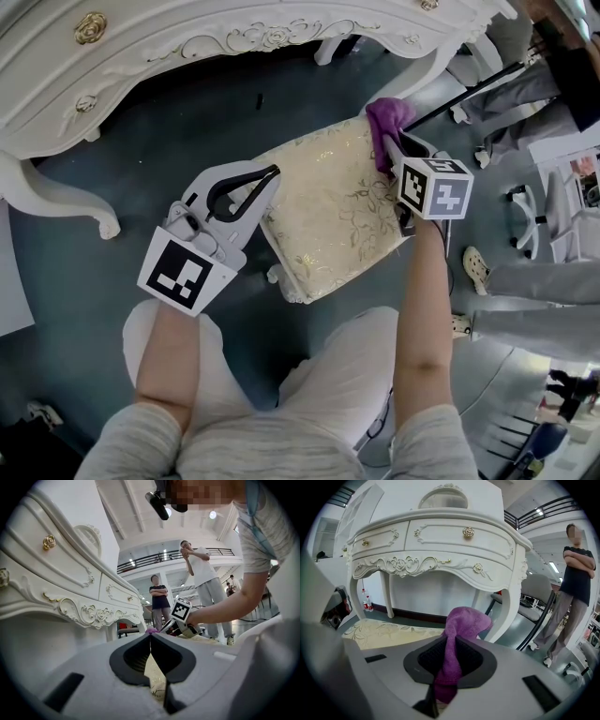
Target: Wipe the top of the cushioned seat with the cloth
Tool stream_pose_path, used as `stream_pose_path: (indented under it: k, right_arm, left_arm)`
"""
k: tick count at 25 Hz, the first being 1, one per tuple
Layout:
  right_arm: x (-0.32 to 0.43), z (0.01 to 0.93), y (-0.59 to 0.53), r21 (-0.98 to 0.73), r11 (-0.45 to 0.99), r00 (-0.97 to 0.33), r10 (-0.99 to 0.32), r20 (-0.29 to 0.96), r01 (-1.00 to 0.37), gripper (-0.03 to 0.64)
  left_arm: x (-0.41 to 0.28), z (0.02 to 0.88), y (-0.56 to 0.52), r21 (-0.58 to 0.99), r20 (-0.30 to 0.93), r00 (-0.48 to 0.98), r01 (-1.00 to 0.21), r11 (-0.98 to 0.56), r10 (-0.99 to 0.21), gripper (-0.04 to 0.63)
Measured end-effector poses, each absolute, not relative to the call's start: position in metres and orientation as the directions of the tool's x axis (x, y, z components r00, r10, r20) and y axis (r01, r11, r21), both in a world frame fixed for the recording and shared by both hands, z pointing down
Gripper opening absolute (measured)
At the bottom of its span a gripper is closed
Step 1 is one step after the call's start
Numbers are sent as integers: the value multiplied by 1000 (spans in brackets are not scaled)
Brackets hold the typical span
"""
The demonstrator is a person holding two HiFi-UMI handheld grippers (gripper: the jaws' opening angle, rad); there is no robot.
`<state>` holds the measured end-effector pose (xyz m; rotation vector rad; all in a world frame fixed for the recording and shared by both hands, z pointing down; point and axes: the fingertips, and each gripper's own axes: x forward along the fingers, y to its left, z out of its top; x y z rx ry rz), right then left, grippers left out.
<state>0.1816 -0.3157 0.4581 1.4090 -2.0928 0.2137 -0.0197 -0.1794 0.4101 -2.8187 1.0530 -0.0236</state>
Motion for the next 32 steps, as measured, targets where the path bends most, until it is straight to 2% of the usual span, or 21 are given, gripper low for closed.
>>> stream_pose_path:
  k: [32]
  right_arm:
    - [76, 461, -262, 162, 617, -438, -696, 569, -770, 52]
  left_arm:
    - [-29, 403, -177, -120, -54, 746, -664, -738, -663, 14]
